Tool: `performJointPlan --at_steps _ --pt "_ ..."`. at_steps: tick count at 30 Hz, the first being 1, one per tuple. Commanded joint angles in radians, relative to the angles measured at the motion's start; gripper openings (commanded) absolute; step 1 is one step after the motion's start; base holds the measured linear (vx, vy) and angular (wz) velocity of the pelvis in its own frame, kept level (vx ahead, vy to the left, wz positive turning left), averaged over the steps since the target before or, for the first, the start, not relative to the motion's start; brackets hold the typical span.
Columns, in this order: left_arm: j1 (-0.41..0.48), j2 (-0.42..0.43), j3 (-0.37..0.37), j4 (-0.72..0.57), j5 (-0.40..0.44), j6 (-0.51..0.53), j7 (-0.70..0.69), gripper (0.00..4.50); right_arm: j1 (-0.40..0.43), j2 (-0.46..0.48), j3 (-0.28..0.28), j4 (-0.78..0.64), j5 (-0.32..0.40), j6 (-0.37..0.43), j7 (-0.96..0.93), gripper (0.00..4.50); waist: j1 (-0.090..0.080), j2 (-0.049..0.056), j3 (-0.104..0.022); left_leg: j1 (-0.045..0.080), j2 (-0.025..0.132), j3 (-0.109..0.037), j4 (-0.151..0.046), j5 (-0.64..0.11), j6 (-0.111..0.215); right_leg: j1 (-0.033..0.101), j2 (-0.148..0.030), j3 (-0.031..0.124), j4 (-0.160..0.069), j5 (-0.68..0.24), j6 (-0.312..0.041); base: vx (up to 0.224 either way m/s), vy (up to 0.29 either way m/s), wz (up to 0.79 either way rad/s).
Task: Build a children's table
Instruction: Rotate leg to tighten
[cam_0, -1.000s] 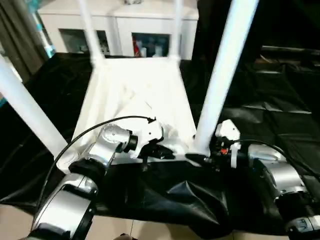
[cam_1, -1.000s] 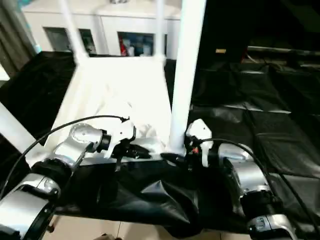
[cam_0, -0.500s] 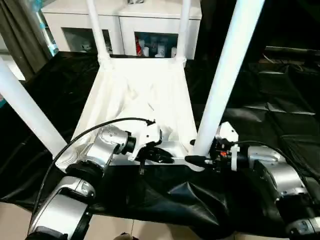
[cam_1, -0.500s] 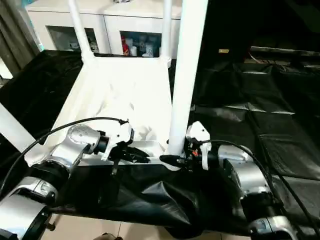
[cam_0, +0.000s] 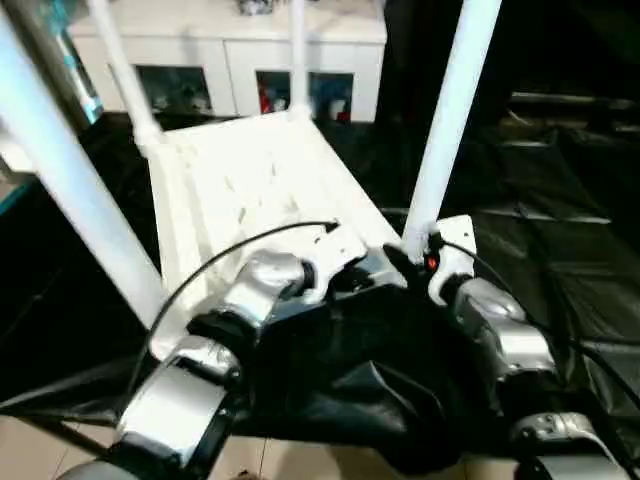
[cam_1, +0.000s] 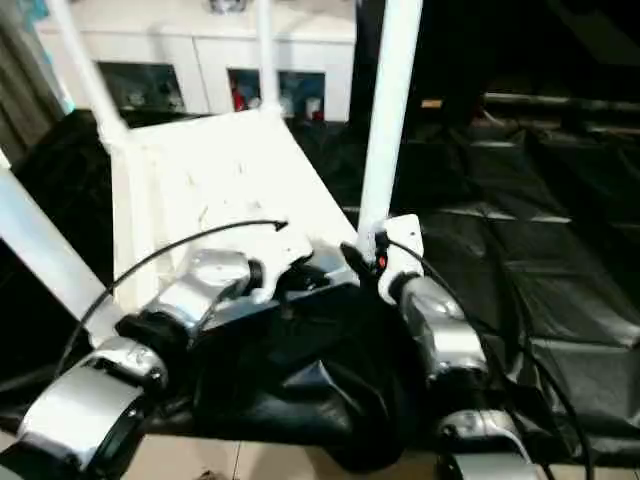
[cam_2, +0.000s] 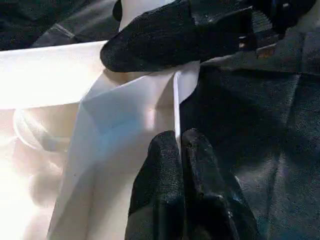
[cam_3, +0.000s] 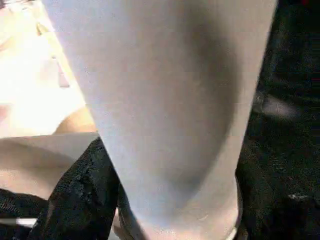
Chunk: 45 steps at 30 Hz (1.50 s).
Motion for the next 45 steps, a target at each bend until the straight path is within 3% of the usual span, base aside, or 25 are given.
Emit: performJointPlan --at_steps 1,2,3,7,10,15,23,26,28,31,34,36,42,45 --pt "-0.027 -0.067 0.018 0.008 -0.026 -0.027 0.063 0.00 0.012 0.057 0.101 0.047 -0.052 -0.019 0.036 3.30 -0.005 -0.018 -0.052 0.018 0.037 -0.020 -0.076 -0.242 0.042 0.032 -0.041 0.033 -0.087 -0.196 -0.193 0.000 0.000 0.00" --pt "-0.027 -0.064 0.020 0.007 -0.029 -0.029 0.057 0.00 0.009 0.051 0.104 0.047 -0.051 -0.041 0.055 3.44 -0.004 -0.019 -0.051 0.019 0.037 -0.021 -0.077 -0.248 0.041 0.033 -0.041 0.033 -0.088 -0.204 -0.191 0.000 0.000 0.00" --pt "-0.028 -0.062 0.021 0.008 -0.031 -0.029 0.054 0.00 0.006 0.046 0.104 0.049 -0.048 -0.054 0.067 3.44 -0.005 -0.013 -0.051 0.019 0.037 -0.022 -0.077 -0.258 0.038 0.032 -0.042 0.033 -0.089 -0.223 -0.191 0.000 0.000 0.00" --pt "-0.017 -0.028 0.024 -0.007 -0.043 -0.052 -0.021 0.00 0.010 0.005 0.106 0.013 -0.030 -0.093 0.164 3.88 -0.004 -0.016 -0.053 0.019 0.039 -0.022 -0.077 -0.257 0.046 0.035 -0.041 0.033 -0.087 -0.202 -0.193 0.000 0.000 0.00" --pt "0.005 0.014 0.020 -0.032 -0.059 -0.087 -0.117 0.00 0.031 -0.056 0.122 -0.038 0.005 -0.081 0.323 3.92 -0.002 -0.020 -0.057 0.013 0.038 -0.020 -0.069 -0.199 0.088 0.043 -0.041 0.032 -0.075 -0.092 -0.217 0.000 0.000 0.00" --pt "0.052 0.088 0.003 -0.091 -0.098 -0.105 -0.332 0.00 0.084 -0.176 0.167 -0.135 0.050 -0.042 0.588 3.92 0.010 -0.024 -0.057 0.010 0.041 -0.014 -0.061 -0.164 0.137 0.045 -0.038 0.027 -0.067 -0.042 -0.247 0.000 0.000 0.00" --pt "0.085 0.162 -0.003 -0.143 -0.144 -0.089 -0.529 0.00 0.081 -0.252 0.173 -0.166 0.085 -0.003 0.737 3.92 0.011 -0.018 -0.053 0.015 0.048 -0.016 -0.070 -0.213 0.096 0.036 -0.040 0.030 -0.070 -0.124 -0.261 0.000 0.000 0.00" --pt "0.090 0.172 0.000 -0.152 -0.145 -0.087 -0.549 0.00 0.081 -0.261 0.174 -0.175 0.094 0.013 0.763 3.59 0.013 -0.019 -0.055 0.015 0.048 -0.016 -0.070 -0.201 0.089 0.037 -0.039 0.030 -0.067 -0.105 -0.261 0.000 0.000 0.00" --pt "0.090 0.175 0.003 -0.152 -0.143 -0.088 -0.555 0.00 0.081 -0.266 0.177 -0.179 0.095 0.024 0.775 3.58 0.014 -0.021 -0.056 0.016 0.048 -0.015 -0.068 -0.184 0.093 0.037 -0.040 0.030 -0.064 -0.078 -0.266 0.000 0.000 0.00" --pt "0.088 0.172 0.009 -0.154 -0.143 -0.085 -0.550 0.00 0.084 -0.268 0.185 -0.179 0.092 0.026 0.780 3.19 0.019 -0.022 -0.058 0.014 0.046 -0.014 -0.063 -0.157 0.107 0.038 -0.040 0.030 -0.060 -0.042 -0.272 0.000 0.000 0.00" --pt "0.091 0.169 0.010 -0.158 -0.145 -0.084 -0.548 0.00 0.087 -0.265 0.187 -0.180 0.094 0.029 0.782 3.10 0.024 -0.023 -0.058 0.015 0.046 -0.013 -0.062 -0.154 0.110 0.038 -0.041 0.030 -0.059 -0.043 -0.271 0.000 0.000 0.00" --pt "0.093 0.167 0.009 -0.160 -0.146 -0.084 -0.547 0.00 0.090 -0.264 0.187 -0.184 0.097 0.035 0.783 2.81 0.025 -0.022 -0.058 0.015 0.046 -0.014 -0.063 -0.157 0.107 0.038 -0.040 0.030 -0.060 -0.053 -0.267 0.000 0.000 0.00" --pt "0.094 0.154 0.024 -0.158 -0.154 -0.077 -0.522 0.00 0.112 -0.247 0.173 -0.192 0.108 0.055 0.757 2.67 0.026 -0.023 -0.059 0.015 0.046 -0.014 -0.062 -0.152 0.107 0.038 -0.040 0.030 -0.059 -0.049 -0.264 0.000 0.000 0.00" --pt "0.064 0.124 0.042 -0.117 -0.136 -0.062 -0.408 0.00 0.109 -0.201 0.147 -0.136 0.076 0.030 0.618 2.67 0.021 -0.022 -0.055 0.016 0.046 -0.015 -0.066 -0.174 0.089 0.033 -0.040 0.031 -0.064 -0.089 -0.257 0.000 0.000 0.00"
